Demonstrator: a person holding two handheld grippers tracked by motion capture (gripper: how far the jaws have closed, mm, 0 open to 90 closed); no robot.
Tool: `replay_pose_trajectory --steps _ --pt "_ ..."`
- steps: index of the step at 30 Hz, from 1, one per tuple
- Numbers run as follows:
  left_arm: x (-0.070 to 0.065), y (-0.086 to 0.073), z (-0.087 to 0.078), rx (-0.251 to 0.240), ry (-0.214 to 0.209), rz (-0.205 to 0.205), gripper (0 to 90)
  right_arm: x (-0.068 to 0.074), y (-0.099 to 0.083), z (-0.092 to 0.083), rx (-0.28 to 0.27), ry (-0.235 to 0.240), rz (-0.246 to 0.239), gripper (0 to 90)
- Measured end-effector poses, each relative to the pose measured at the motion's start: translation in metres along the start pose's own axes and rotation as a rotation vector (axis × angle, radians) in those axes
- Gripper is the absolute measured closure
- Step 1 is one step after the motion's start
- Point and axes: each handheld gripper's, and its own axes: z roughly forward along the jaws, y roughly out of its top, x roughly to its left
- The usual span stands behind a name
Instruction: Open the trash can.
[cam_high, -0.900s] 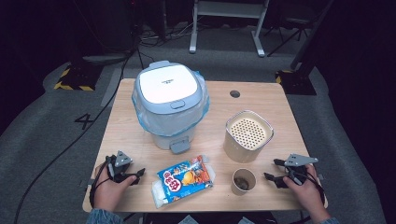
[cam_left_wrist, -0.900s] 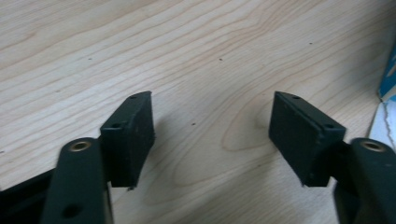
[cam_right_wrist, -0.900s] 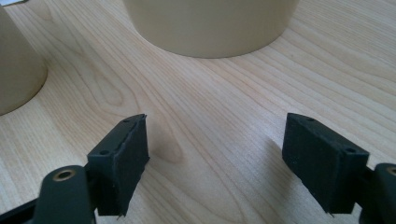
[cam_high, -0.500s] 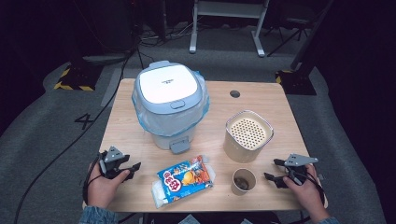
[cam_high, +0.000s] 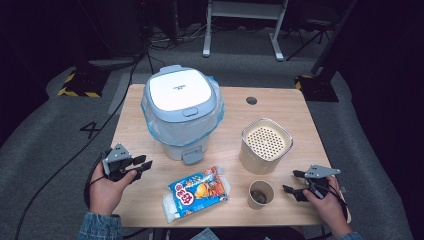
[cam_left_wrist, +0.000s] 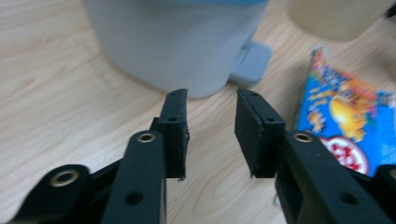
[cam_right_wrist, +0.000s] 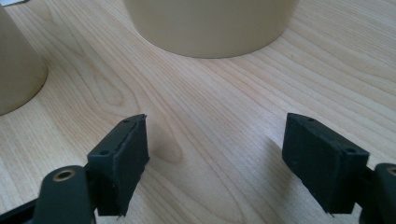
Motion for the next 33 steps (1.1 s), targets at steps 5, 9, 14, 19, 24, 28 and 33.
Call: replay_pose_trajectory --steps 5,9,14,19,24,28,33 --pt "-0.002 0.020 -0.005 -0.046 -0.061 0.037 78.5 0.000 0.000 0.000 0.000 0.000 0.000 22.8" --pt "-0.005 0.036 -0.009 -0.085 -0.101 0.070 83.8 0.000 0.000 0.000 0.000 0.000 0.000 22.8" --pt "-0.008 0.054 -0.015 -0.152 -0.133 0.100 89.2 0.000 0.000 0.000 0.000 0.000 0.000 22.8" --pt "-0.008 0.072 -0.021 -0.231 -0.212 0.089 89.7 0.000 0.000 0.000 0.000 0.000 0.000 22.8" --pt "-0.007 0.084 -0.024 -0.270 -0.240 0.089 89.7 0.000 0.000 0.000 0.000 0.000 0.000 22.8" --pt "-0.007 0.095 -0.027 -0.301 -0.226 0.093 89.6 0.000 0.000 0.000 0.000 0.000 0.000 22.8" --pt "-0.008 0.111 -0.029 -0.325 -0.218 0.106 89.5 0.000 0.000 0.000 0.000 0.000 0.000 22.8"
